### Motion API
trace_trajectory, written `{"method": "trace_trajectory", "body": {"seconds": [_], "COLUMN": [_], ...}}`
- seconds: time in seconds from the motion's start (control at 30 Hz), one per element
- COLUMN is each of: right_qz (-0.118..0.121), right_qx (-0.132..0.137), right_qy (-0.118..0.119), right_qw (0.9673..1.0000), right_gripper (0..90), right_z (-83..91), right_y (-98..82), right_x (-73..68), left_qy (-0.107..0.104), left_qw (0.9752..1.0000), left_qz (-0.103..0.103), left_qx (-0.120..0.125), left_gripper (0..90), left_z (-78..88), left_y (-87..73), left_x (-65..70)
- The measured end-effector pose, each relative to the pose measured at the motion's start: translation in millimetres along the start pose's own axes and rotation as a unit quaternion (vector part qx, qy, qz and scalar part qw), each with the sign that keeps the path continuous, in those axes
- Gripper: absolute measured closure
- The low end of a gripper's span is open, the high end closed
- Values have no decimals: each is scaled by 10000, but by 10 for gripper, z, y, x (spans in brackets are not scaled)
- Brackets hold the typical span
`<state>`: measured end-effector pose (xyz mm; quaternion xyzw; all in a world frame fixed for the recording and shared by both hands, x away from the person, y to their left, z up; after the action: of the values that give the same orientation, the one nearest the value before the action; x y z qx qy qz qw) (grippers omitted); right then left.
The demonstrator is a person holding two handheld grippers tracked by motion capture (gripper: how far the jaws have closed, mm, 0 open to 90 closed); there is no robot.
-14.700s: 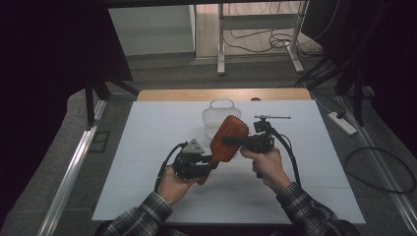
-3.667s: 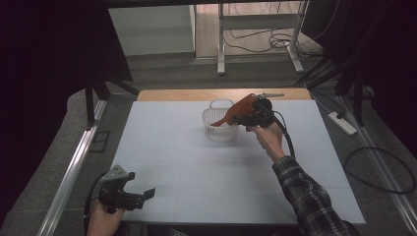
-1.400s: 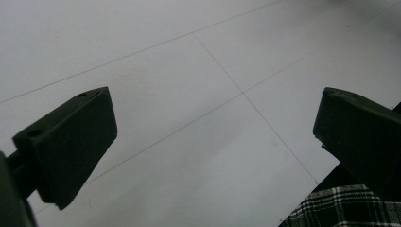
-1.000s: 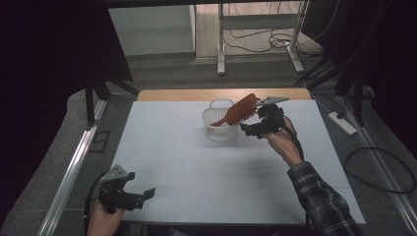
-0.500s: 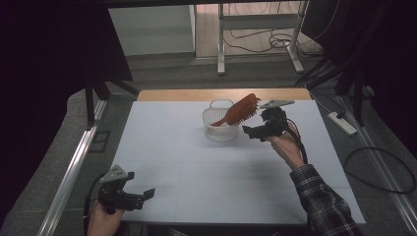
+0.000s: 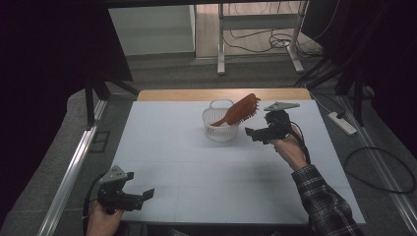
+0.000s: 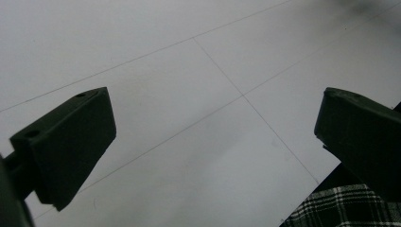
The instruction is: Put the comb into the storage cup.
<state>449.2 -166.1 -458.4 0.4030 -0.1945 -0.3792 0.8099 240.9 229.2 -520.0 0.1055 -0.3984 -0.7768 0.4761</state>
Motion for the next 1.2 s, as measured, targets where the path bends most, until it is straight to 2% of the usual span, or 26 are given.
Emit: {"method": "trace_trajectory", "body": {"seconds": [0.27,0.77,1.07,1.2], "right_qz": [76,214,176,158], "right_qx": [-45,-198,-294,-232], "right_qy": [114,123,262,308], "right_qw": [9999,9995,9991,9991], "right_gripper": [0,0,0,0], "right_z": [51,53,84,118], "right_y": [-50,-178,-216,-213], "right_x": [-37,-95,-134,-139], "left_qy": [-22,-62,-70,-72], "left_qw": [10000,10000,10000,10000], "left_qz": [6,31,36,40], "left_qx": [3,37,35,36], "left_gripper": [0,0,0,0], "left_z": [4,7,5,7], "left_y": [-1,-1,-2,-3], "left_x": [-3,-5,-6,-8]}}
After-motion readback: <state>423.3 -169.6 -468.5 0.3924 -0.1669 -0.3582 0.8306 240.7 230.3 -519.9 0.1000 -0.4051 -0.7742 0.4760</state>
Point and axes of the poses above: each handheld gripper's, and its own axes: z roughly backward along the jaws, y roughly out of its top, x roughly to its right, the point moved 6 cm from there along -z, roughly forward along the jaws, and after that the axes turned 2 degrees about z, right-handed, at the moved point
